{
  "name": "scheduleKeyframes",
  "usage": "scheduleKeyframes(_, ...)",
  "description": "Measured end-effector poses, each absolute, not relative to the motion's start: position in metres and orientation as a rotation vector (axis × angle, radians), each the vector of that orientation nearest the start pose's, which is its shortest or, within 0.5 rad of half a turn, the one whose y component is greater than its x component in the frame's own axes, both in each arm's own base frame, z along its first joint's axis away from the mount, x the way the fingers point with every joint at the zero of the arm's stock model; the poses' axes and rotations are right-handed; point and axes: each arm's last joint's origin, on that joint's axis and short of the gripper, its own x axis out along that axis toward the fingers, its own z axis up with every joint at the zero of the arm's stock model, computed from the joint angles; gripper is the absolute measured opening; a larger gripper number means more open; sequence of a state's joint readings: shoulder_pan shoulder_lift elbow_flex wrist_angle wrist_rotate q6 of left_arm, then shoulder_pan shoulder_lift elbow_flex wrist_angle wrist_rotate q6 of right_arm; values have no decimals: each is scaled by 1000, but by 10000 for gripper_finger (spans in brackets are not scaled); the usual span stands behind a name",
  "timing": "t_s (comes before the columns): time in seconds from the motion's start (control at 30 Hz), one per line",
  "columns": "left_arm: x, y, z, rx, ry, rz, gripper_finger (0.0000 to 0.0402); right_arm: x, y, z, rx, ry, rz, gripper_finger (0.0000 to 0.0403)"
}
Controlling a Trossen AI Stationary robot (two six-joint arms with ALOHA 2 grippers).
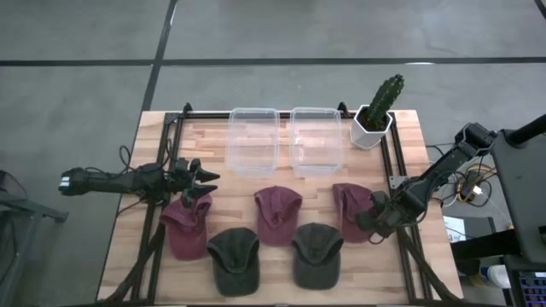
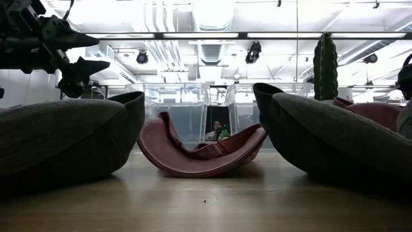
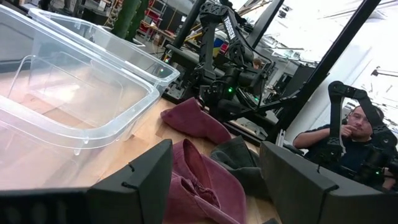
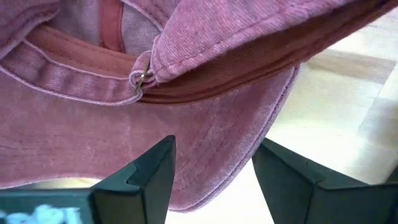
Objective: Pick & Place hat
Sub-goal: Put the right red cap into the left transparent bin
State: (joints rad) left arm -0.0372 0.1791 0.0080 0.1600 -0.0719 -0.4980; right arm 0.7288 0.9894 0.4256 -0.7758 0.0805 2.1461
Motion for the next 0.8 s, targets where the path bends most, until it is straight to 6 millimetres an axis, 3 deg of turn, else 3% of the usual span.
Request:
scheduleKeyframes(0.2,108,-2,167,-497,2,37,234,104,89,150,1261,1152,-897,171)
scheduleKeyframes(0.63,108,-2,167,-497,2,37,234,102,87,151,1239,1153,-920,28)
scheduleKeyframes(0.8,108,-2,167,-497,2,37,234,100,86,157,1213,1165,-947,15)
